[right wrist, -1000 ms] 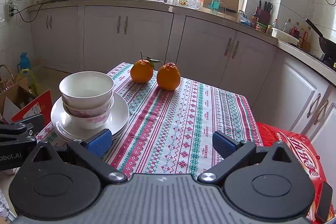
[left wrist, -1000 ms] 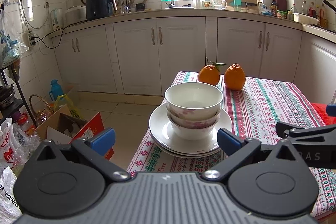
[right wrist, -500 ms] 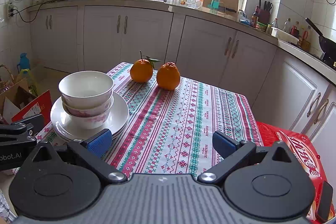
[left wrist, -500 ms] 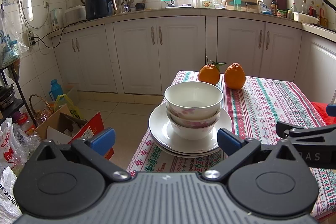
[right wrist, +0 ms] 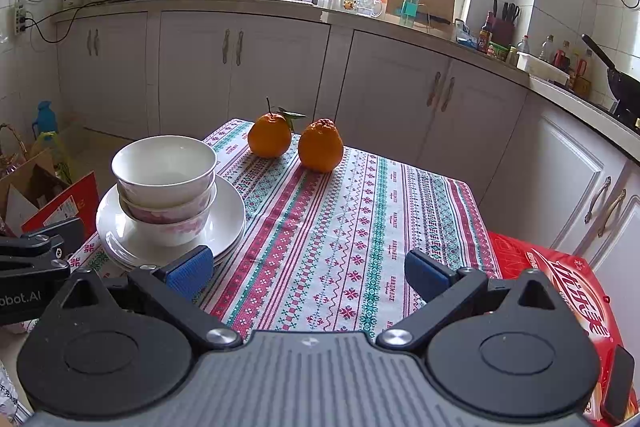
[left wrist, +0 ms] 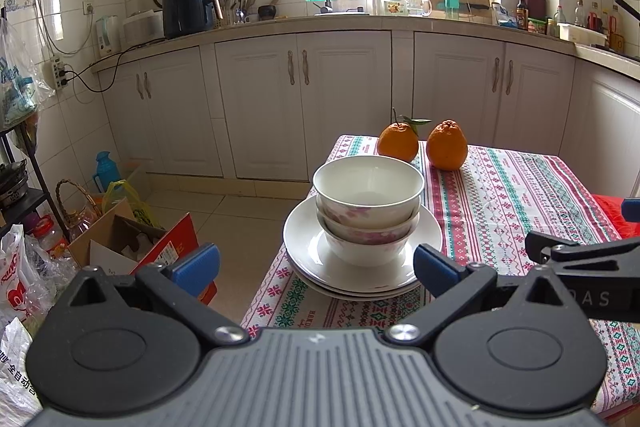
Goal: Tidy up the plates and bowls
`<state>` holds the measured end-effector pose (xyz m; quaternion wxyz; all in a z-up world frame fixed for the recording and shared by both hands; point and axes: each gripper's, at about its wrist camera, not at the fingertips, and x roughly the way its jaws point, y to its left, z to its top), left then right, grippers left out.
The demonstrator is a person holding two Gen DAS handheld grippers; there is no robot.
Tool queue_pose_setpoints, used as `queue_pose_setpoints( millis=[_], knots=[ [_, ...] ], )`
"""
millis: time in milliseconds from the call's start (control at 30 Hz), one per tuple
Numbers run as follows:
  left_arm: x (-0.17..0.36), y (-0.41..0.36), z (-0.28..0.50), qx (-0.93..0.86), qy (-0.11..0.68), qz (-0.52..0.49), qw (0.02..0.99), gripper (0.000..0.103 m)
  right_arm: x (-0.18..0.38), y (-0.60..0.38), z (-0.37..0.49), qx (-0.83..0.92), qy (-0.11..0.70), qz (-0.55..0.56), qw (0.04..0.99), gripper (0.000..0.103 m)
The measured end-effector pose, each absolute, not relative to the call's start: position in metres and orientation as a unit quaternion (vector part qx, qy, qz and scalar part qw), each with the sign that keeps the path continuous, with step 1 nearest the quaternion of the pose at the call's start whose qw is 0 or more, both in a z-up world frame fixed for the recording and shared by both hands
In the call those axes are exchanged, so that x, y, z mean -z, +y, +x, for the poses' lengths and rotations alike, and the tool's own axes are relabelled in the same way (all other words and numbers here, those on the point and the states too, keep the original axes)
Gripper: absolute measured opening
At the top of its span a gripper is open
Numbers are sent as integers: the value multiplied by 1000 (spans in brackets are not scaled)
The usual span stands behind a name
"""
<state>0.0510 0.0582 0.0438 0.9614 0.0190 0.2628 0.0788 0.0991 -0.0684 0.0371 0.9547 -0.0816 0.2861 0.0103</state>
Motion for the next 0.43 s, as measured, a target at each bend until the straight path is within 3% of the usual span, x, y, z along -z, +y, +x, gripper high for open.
queue_pose_setpoints(
  millis=[433],
  knots=[
    [-44,56,51,-79,262,20,962,102,-37,-69,99,-10,286,-81,955,103]
  ],
)
